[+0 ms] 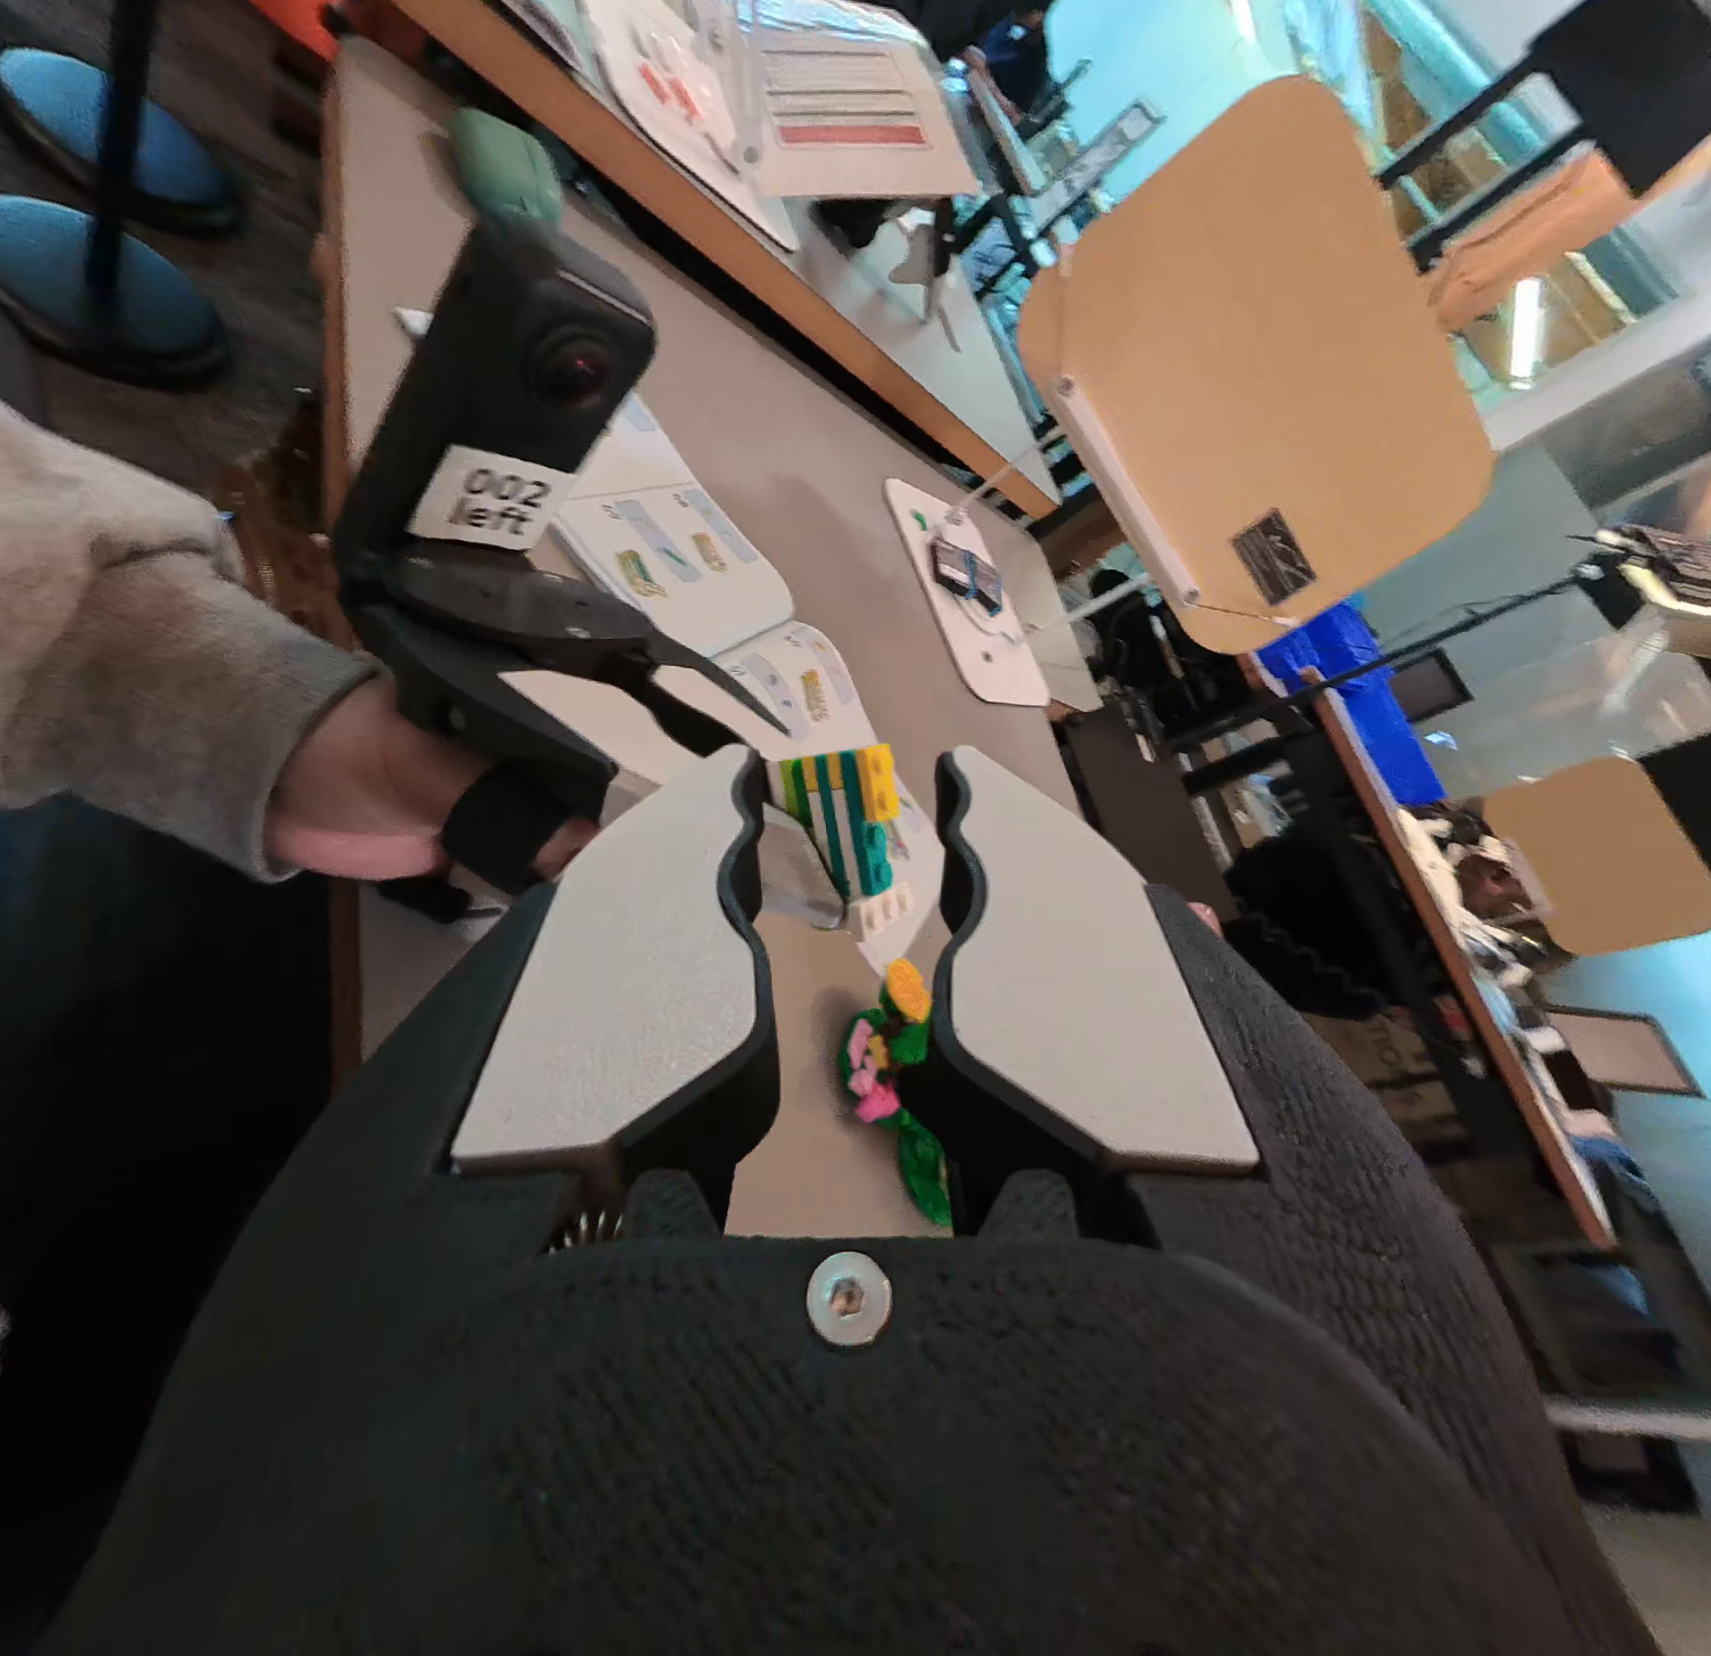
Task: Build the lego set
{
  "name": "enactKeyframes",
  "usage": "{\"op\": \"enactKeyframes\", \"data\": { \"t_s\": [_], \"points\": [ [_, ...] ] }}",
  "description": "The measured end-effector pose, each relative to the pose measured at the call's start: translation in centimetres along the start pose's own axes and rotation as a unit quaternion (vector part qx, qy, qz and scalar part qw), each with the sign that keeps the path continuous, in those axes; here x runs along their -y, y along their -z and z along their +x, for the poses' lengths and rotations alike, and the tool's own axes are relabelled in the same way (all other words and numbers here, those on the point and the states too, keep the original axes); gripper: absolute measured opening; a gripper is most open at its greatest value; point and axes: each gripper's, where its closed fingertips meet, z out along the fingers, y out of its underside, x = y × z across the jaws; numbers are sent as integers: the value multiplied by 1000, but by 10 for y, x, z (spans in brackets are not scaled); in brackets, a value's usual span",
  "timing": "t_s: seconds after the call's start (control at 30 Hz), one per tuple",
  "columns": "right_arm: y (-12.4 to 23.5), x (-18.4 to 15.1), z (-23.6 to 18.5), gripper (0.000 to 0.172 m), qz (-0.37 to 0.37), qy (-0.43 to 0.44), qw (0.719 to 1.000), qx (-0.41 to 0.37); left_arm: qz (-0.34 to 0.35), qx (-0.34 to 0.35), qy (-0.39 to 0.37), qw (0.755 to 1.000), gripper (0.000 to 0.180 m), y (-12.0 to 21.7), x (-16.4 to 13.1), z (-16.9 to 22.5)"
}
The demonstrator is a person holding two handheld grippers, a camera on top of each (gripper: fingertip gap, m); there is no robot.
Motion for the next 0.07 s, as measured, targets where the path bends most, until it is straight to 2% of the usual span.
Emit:
{"op": "enactKeyframes", "data": {
  "t_s": [0.03, 0.07],
  "points": [
    [-1, 0, 4, 35, -4, 3, 1000, -18, 2, 17, -13, 1000, 8, 1, 1, -3],
    [-1, -1, 6, 36, -8, 6, 1000, -28, 2, 37, -30, 999, 8, 1, 1, -6]
  ]
}}
